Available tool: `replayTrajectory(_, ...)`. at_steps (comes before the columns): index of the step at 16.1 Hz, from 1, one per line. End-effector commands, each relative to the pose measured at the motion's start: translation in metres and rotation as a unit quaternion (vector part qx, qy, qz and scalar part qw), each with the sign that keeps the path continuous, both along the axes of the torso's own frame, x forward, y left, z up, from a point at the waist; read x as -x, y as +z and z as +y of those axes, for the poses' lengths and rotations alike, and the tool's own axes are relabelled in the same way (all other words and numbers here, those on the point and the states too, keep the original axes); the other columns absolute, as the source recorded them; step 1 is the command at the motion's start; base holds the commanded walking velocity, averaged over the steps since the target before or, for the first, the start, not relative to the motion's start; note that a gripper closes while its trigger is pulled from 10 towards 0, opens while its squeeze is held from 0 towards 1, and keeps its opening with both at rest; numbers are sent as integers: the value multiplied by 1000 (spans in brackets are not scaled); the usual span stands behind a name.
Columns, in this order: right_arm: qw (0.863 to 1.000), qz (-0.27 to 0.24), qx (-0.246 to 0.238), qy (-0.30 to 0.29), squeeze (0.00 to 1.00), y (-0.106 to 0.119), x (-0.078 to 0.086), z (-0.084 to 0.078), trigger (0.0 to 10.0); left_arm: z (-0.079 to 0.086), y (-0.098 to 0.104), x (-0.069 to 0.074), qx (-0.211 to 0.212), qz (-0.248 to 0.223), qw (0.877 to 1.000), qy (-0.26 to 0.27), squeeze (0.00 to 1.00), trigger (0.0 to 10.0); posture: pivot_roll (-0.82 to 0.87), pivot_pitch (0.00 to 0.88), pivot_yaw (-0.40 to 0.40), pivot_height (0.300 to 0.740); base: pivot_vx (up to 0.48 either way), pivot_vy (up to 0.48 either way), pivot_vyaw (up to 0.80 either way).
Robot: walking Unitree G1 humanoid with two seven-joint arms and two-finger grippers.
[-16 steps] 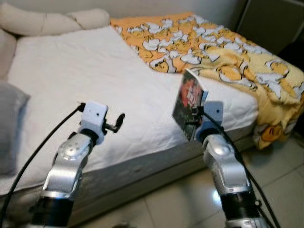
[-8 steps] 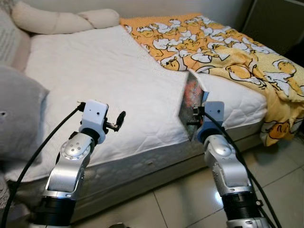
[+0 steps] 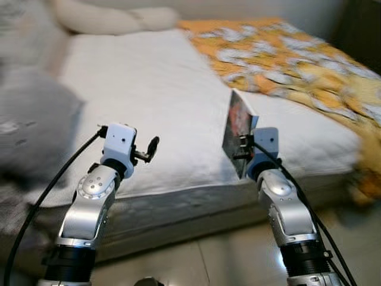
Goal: Clean up the room
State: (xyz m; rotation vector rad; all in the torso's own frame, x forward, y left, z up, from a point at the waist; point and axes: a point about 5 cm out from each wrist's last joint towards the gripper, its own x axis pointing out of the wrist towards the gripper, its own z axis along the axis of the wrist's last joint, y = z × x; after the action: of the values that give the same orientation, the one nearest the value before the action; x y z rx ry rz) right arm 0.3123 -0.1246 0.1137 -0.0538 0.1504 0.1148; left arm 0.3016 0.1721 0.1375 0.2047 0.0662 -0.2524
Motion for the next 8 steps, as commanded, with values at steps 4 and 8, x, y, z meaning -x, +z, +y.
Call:
replayTrajectory(4,999,-30,-7,26,0,15,-2,7,10000,5,3,-2,2,-5,1000,13,0,10000,24,0,-15,740,317,0,800)
replayTrajectory(8,999,-36,-9,40,0,17,-2,9,10000,8,2,-3,0,-3,1000,18,0,10000,23,0,-14,740,328,0,800)
